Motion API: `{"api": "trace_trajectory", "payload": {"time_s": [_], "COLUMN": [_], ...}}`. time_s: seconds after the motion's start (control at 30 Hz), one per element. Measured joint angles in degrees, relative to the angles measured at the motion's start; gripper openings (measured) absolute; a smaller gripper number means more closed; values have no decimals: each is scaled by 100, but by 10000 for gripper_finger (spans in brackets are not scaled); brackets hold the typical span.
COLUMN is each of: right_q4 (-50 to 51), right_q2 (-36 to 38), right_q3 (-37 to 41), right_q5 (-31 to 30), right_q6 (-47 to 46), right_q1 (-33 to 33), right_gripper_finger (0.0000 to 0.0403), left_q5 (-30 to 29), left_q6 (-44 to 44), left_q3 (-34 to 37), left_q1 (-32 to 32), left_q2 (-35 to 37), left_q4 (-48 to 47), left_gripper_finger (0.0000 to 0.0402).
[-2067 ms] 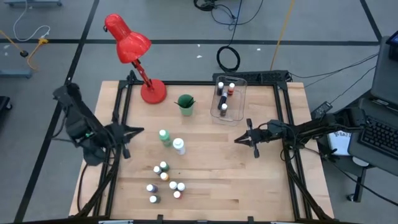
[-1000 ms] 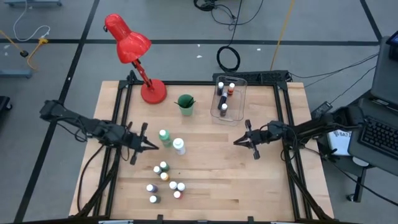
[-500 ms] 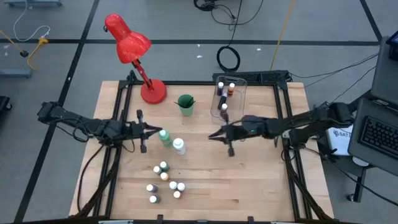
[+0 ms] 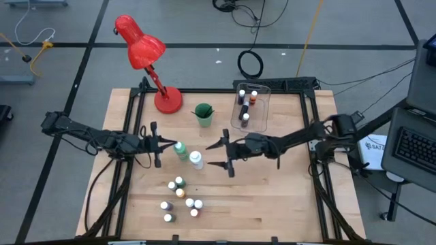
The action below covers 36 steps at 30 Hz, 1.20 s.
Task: Pick & Place Paint Supplies
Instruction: Put the white paint bottle into the transparent bin
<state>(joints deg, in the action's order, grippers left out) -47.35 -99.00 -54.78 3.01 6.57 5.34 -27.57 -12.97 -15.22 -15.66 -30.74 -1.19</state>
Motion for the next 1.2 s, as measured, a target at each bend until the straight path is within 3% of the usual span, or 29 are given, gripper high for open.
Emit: {"api": "trace_trajectory", "payload": {"time_s": [0.27, 0.43, 0.73, 1.03, 1.2], "right_q4": [-227, -81, 51, -15, -53], "right_q2": [-468, -887, -1256, -1339, -1591], "right_q3": [-147, -710, -1106, -1123, -1115], "right_q5": [14, 660, 912, 872, 473], "right_q6": [-433, -639, -892, -890, -868], "right_q1": [-296, -438, -503, -455, -435], "right_gripper_finger": [272, 272, 272, 272, 272], "left_q5": [-27, -74, -68, -68, -68], "left_q6": [-240, -327, -193, -200, -182], "left_q3": [0, -4, -7, -7, -7], "left_q1": [0, 0, 0, 0, 0], "left_q2": [-2, 0, 0, 0, 0], "left_q4": [18, 150, 69, -47, -39], "left_gripper_finger": [20, 15, 6, 27, 21]}}
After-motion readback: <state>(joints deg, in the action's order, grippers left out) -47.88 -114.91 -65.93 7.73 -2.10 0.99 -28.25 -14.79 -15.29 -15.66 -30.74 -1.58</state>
